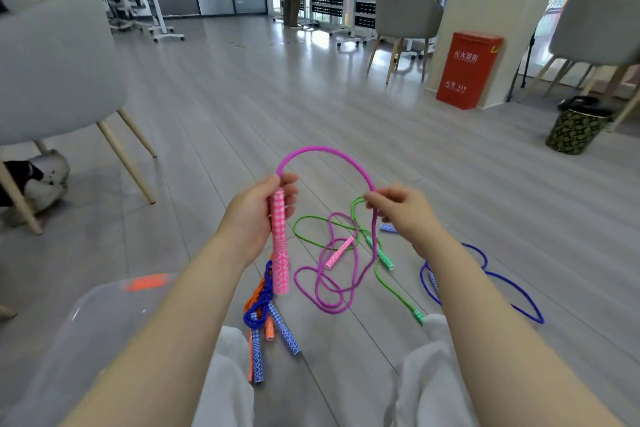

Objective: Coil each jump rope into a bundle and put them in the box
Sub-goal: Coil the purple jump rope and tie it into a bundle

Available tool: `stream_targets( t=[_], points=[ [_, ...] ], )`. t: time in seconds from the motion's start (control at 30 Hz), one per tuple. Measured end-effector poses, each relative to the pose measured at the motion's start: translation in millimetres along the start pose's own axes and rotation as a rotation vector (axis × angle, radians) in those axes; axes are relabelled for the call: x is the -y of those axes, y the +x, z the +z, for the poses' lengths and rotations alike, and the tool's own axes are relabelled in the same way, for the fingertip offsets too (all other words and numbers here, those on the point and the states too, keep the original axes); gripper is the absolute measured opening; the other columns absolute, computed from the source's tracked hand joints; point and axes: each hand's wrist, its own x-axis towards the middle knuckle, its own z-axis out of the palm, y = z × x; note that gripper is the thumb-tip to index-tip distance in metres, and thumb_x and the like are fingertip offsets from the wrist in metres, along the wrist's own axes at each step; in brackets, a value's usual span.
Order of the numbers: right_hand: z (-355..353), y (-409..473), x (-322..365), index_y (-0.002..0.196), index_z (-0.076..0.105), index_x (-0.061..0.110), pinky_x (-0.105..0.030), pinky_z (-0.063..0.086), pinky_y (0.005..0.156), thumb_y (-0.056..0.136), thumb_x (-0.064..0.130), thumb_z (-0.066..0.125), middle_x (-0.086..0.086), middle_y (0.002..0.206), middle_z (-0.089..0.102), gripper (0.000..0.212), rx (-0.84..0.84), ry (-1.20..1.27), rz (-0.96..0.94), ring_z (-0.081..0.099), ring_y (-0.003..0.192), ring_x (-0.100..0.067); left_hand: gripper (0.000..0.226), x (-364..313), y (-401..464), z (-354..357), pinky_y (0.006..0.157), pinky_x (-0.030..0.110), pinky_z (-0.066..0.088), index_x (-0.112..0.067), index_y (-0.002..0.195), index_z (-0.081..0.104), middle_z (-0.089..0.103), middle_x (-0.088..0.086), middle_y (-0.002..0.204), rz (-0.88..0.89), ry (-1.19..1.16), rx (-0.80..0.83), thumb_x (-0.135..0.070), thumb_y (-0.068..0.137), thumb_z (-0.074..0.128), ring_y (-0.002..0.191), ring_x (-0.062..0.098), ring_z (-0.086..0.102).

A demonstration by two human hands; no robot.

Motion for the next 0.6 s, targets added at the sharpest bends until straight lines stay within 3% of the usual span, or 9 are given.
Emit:
stream_targets(
  t=[0.13, 0.27, 0.43, 0.5, 0.6],
  points=[
    [3, -20, 26, 0.093, 0.077, 0.019, -0.025, 0.048, 0.066, 0.09, 0.026, 0.065, 0.002, 0.08, 0.069, 0.015, -0.045, 0.074, -0.075, 0.052, 0.067, -0.008, 0.026, 17, -17, 18, 0.069, 0.019, 0.051, -0.01, 0.1, 0.069, 0.074, -0.001, 0.088, 0.006, 0.395, 0.077, -0.015, 0.101, 0.043, 0.069, 0.007, 0.06],
    [17, -27, 36, 0.088, 0.075, 0.018, -0.019, 0.05, 0.064, 0.091, 0.016, 0.064, 0.008, 0.07, 0.07, 0.012, 0.096, 0.151, -0.076, 0.059, 0.063, -0.002, 0.025, 24, -17, 33, 0.072, 0.014, 0.052, -0.015, 0.107, 0.07, 0.074, -0.002, 0.099, 0.033, 0.551, 0.126, -0.019, 0.101, 0.045, 0.078, 0.003, 0.065],
    [29, -12, 37, 0.093, 0.071, -0.001, -0.026, 0.054, 0.064, 0.087, 0.007, 0.068, -0.006, 0.069, 0.069, 0.011, 0.146, 0.249, -0.046, 0.064, 0.062, -0.013, 0.024, 24, -9, 42, 0.066, 0.014, 0.053, -0.022, 0.1, 0.07, 0.073, -0.006, 0.087, -0.005, 0.579, 0.162, -0.02, 0.101, 0.045, 0.073, 0.0, 0.066],
    [27, -3, 35, 0.094, 0.07, -0.001, -0.029, 0.055, 0.065, 0.086, 0.008, 0.07, -0.007, 0.07, 0.07, 0.012, 0.131, 0.251, -0.03, 0.065, 0.062, -0.014, 0.026, 22, -5, 43, 0.068, 0.015, 0.054, -0.019, 0.107, 0.068, 0.074, -0.001, 0.095, -0.053, 0.536, 0.201, -0.019, 0.102, 0.043, 0.072, 0.002, 0.065],
    [26, 7, 31, 0.09, 0.071, 0.004, -0.021, 0.05, 0.061, 0.083, 0.01, 0.072, -0.004, 0.072, 0.07, 0.009, 0.135, 0.202, -0.031, 0.065, 0.063, -0.011, 0.028, 24, 1, 41, 0.075, 0.021, 0.054, -0.02, 0.113, 0.067, 0.073, 0.001, 0.107, -0.106, 0.531, 0.264, -0.021, 0.102, 0.042, 0.084, 0.01, 0.064]
  ],
)
